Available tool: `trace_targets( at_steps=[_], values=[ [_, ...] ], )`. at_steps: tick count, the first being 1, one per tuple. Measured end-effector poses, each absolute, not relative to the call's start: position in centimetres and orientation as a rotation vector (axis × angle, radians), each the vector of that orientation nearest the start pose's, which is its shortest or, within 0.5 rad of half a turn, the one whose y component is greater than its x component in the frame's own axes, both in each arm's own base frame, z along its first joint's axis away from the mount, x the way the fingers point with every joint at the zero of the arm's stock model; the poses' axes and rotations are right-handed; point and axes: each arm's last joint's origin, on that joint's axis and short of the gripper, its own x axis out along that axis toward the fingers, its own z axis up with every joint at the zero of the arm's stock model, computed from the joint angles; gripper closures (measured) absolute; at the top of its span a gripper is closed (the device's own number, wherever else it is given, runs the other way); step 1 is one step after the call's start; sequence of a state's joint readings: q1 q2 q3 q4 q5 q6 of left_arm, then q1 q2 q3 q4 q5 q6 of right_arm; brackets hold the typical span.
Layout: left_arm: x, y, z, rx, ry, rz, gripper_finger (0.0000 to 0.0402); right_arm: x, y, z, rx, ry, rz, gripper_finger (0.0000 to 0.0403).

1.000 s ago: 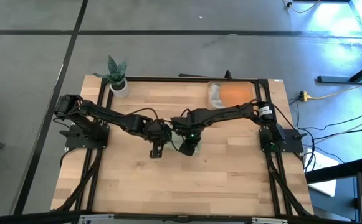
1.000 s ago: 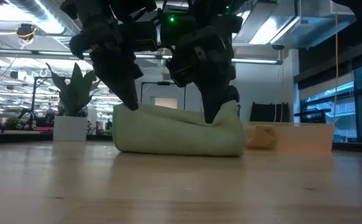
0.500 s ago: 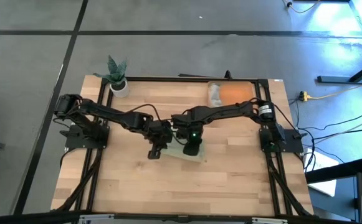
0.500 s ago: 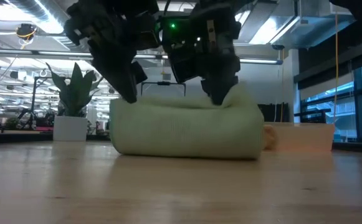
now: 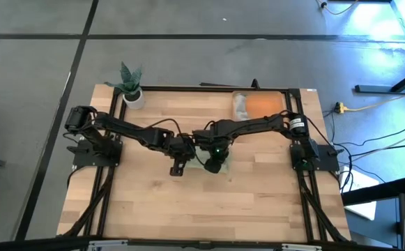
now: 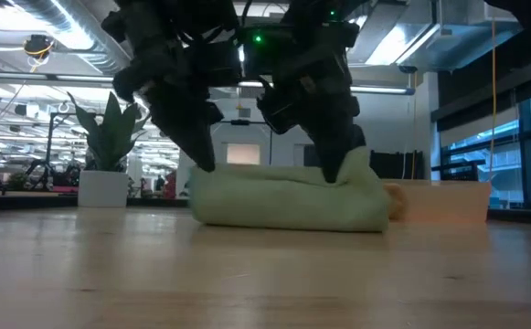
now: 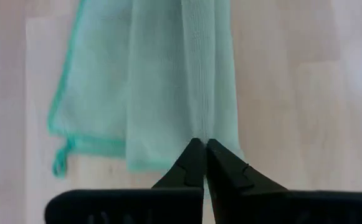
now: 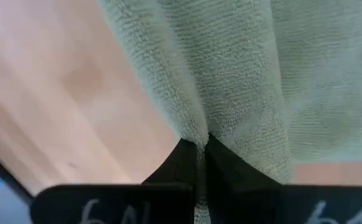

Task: Roll microfiber towels into tight, uniform cylinder then place into a basket
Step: Roll the green microfiber towel

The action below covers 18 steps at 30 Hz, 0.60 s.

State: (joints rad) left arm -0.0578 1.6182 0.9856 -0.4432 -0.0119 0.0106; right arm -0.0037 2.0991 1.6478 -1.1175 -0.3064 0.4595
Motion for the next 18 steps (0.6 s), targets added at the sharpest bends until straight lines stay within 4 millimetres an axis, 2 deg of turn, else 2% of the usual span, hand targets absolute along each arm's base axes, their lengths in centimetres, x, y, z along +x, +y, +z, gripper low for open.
trace_targets(
  at_steps=[7,13,18],
  values=[
    [30.7,-1.3,18.3,0.105,1.119,-0.039,0.0401,39.2,0.5,18.1,0.501,1.654,-0.204,0.0391],
    [30.6,-1.1,18.5,0.097,1.114,-0.047,0.0401,39.2,0.8,18.4,0.533,1.661,-0.061,0.0391],
    [30.6,-1.7,19.6,0.037,1.071,-0.149,0.0401,39.2,0.8,18.4,0.529,1.665,-0.059,0.0391]
  ],
)
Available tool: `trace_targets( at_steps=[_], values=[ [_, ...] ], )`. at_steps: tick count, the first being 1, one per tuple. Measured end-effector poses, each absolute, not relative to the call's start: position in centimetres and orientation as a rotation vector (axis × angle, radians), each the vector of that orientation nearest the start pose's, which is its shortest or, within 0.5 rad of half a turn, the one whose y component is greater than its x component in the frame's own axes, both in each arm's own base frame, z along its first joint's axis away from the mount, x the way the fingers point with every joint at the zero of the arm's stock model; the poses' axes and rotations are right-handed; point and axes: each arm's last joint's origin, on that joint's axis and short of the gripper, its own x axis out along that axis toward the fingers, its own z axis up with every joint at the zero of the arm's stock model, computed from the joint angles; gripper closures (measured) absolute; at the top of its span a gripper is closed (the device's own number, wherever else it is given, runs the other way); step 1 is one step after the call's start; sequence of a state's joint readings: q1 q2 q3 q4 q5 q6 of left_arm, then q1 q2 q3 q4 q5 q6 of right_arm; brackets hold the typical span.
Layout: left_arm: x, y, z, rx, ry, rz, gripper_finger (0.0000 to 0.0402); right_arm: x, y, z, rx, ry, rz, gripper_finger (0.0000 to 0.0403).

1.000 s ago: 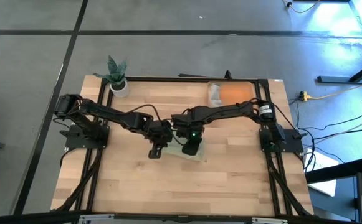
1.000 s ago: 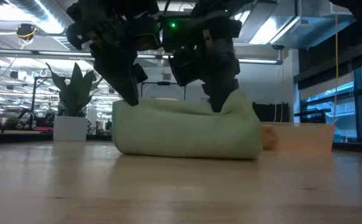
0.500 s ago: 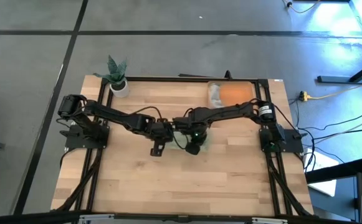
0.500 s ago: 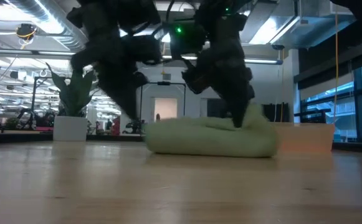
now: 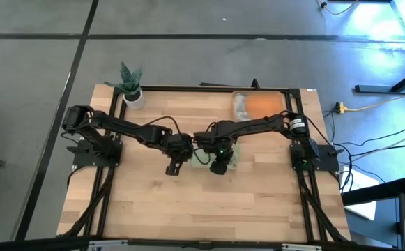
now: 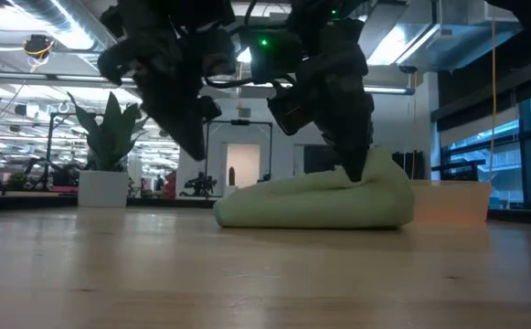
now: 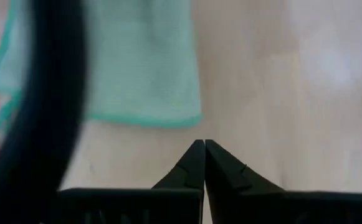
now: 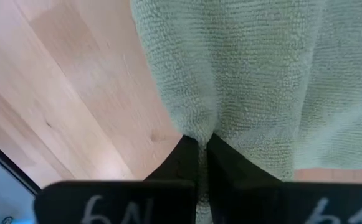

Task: Roll microfiber towels into tight, uniform cylinder then place into a basket
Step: Roll the green microfiber towel

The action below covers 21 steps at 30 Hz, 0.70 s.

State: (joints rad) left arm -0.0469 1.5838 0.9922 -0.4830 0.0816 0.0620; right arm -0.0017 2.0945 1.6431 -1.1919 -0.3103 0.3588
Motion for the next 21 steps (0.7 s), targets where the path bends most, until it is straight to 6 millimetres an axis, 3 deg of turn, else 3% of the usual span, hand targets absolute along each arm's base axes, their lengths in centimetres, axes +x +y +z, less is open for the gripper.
trace_targets(
  at_steps=[8,21],
  values=[
    [30.6,-2.6,19.6,0.092,1.065,-0.097,0.0397,39.2,0.8,18.4,0.527,1.662,-0.059,0.0391],
    [30.7,-2.8,19.6,0.007,1.052,-0.017,0.0316,39.2,0.8,18.5,0.536,1.659,-0.046,0.0391]
  ],
)
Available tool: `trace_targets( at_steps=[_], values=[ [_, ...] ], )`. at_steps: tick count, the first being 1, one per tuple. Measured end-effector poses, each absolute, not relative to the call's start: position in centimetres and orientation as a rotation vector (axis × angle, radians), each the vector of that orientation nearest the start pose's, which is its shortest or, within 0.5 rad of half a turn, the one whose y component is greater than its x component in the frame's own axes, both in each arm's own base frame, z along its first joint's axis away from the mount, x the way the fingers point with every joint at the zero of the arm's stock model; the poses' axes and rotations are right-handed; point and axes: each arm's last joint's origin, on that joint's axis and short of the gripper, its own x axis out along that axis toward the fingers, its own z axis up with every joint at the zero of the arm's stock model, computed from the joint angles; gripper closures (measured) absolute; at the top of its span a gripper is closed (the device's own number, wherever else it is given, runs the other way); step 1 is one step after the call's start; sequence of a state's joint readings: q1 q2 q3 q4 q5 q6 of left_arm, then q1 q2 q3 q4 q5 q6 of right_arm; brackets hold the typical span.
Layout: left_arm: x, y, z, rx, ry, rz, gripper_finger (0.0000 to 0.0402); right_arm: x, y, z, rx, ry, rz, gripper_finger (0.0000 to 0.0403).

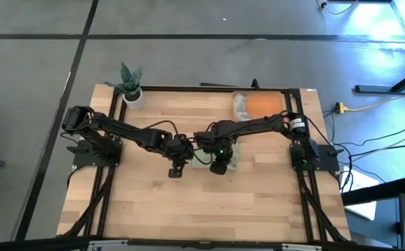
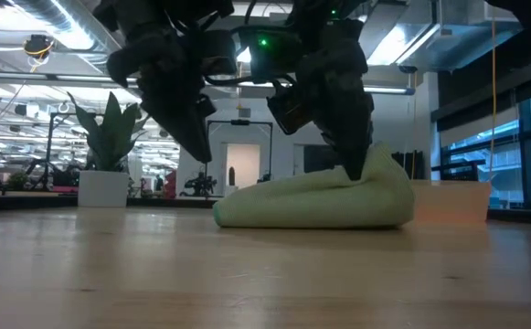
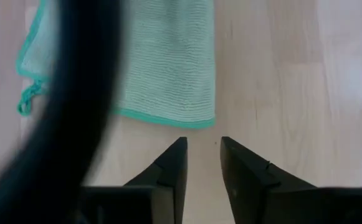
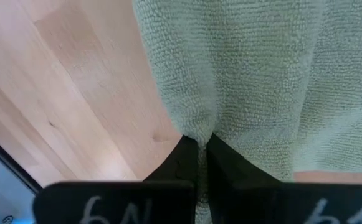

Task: Roll microfiber towels into tight, uniform cylinder then place into a basket
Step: Roll the green microfiber towel

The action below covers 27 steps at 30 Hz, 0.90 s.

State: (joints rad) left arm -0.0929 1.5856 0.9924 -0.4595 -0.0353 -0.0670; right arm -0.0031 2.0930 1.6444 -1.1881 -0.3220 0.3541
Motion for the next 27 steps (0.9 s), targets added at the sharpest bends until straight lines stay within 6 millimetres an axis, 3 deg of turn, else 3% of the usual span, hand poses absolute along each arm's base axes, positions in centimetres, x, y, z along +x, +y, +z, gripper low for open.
trace_targets(
  at_steps=[11,21,27],
  values=[
    [30.3,-3.8,19.7,-0.026,1.085,-0.068,0.0311,39.0,-0.7,19.8,0.550,1.610,0.029,0.0391],
    [27.5,-5.4,24.0,-0.065,0.960,0.064,0.0313,37.9,-2.0,23.4,0.513,1.491,0.070,0.0391],
    [27.0,-7.1,24.7,0.048,0.884,0.100,0.0310,37.5,-2.0,25.1,0.461,1.411,0.119,0.0391]
  ],
)
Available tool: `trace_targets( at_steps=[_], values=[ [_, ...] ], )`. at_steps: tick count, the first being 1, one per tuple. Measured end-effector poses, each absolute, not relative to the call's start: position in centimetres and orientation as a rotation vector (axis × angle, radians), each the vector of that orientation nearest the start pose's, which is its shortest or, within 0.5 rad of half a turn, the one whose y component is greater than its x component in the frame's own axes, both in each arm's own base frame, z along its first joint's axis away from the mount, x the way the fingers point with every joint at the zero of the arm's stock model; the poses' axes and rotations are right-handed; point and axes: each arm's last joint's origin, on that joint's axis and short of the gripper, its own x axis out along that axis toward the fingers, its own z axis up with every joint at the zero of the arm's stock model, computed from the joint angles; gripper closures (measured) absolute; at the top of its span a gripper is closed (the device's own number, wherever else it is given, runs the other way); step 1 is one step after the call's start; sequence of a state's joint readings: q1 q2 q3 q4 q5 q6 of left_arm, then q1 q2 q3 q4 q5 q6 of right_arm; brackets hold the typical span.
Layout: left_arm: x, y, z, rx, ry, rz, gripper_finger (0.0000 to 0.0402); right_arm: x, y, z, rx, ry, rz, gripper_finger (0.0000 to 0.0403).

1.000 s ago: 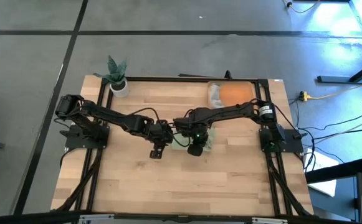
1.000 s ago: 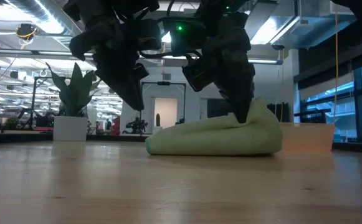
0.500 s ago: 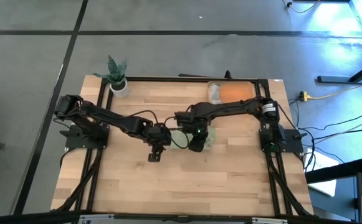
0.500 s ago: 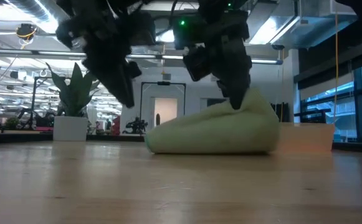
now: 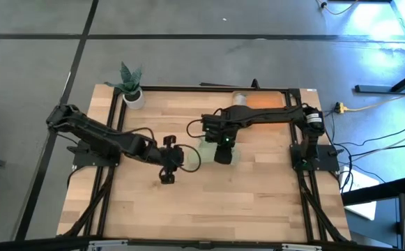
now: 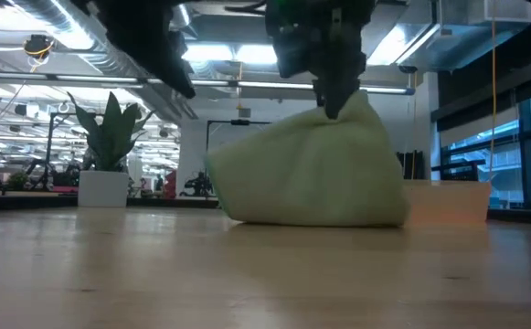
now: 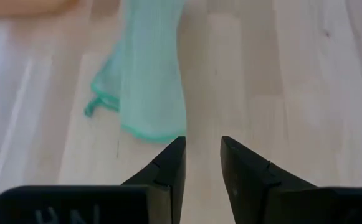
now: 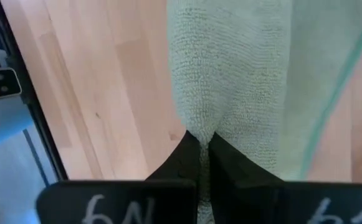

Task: Roll microfiber towels into tight, uniform cylinder then place into a basket
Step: Roll the green microfiber towel

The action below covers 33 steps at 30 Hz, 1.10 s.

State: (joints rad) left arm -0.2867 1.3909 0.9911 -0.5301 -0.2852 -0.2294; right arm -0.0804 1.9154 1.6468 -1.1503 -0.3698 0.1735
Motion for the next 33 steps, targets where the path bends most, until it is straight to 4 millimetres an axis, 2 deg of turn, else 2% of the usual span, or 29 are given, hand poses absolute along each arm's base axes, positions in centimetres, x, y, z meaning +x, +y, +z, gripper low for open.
trace_targets(
  at_steps=[3,10,15,20,29,33],
  values=[
    [27.5,-7.6,24.0,0.078,0.856,0.134,0.0310,37.6,-2.0,25.6,0.452,1.370,0.127,0.0391],
    [29.0,-7.2,21.9,0.085,0.891,0.173,0.0313,37.6,-1.9,25.8,0.426,1.351,0.182,0.0391],
    [29.6,-6.5,21.7,0.064,0.869,0.195,0.0314,37.7,-1.5,25.8,0.436,1.349,0.216,0.0391],
    [30.1,-6.2,21.7,0.012,0.852,0.140,0.0314,37.9,-1.1,25.7,0.425,1.342,0.220,0.0391],
    [30.2,-5.8,21.6,-0.009,0.862,0.125,0.0314,38.0,-1.1,25.7,0.426,1.330,0.214,0.0391],
    [30.3,-5.3,20.9,-0.043,0.879,0.112,0.0314,38.0,-1.1,25.7,0.426,1.329,0.213,0.0391]
  ],
)
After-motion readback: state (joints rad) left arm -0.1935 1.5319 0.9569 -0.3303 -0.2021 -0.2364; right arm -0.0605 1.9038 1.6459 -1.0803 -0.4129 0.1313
